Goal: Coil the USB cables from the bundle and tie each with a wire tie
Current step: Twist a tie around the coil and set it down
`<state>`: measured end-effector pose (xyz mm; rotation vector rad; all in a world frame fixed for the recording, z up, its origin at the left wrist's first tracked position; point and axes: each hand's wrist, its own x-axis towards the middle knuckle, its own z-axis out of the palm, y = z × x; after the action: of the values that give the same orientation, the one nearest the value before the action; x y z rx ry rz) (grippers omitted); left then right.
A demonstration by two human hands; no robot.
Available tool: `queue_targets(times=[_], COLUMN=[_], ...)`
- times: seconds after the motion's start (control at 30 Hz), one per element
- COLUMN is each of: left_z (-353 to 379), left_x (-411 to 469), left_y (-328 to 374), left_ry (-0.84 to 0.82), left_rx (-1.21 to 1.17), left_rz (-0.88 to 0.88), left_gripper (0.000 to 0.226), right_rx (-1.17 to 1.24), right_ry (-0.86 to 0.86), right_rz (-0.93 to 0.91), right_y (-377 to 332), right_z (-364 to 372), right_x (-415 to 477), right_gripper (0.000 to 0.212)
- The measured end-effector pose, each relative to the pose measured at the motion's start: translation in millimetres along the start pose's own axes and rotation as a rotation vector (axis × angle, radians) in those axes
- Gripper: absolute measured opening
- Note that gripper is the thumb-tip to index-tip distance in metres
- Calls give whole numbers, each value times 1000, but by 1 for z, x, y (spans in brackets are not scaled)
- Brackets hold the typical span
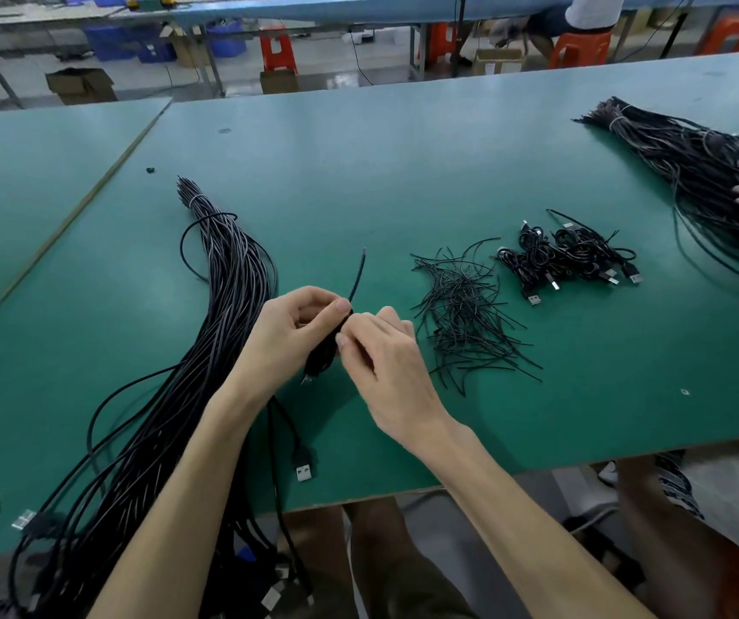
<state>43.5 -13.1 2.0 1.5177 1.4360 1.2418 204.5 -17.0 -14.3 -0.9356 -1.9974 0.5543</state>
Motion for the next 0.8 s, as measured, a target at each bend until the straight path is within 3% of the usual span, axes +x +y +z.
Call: queue_targets(times=[0.1,0.23,0.47,0.63,0.8], left_z=[-4,-11,-11,-6,2], left_x=[0,-2,-3,-7,-6], left_y=[-3,-9,-1,4,3], left_ry=[-76,-153,-143,-258,-183], left_rx=[-179,-192,-286,-221,-204], left_rz=[-212,-356,-103,-27,15], left_gripper=[21,24,28,42,39], right_rx=[-175,-423,30,86,103], right_ry=[23,61,132,165,170], right_rz=[-110,-257,82,171,191], right_y=[-2,-4,2,4,4], right_z=[2,8,-2,-2,-5], right_x=[-3,-6,0,2,4], right_gripper=[23,16,26,27,26])
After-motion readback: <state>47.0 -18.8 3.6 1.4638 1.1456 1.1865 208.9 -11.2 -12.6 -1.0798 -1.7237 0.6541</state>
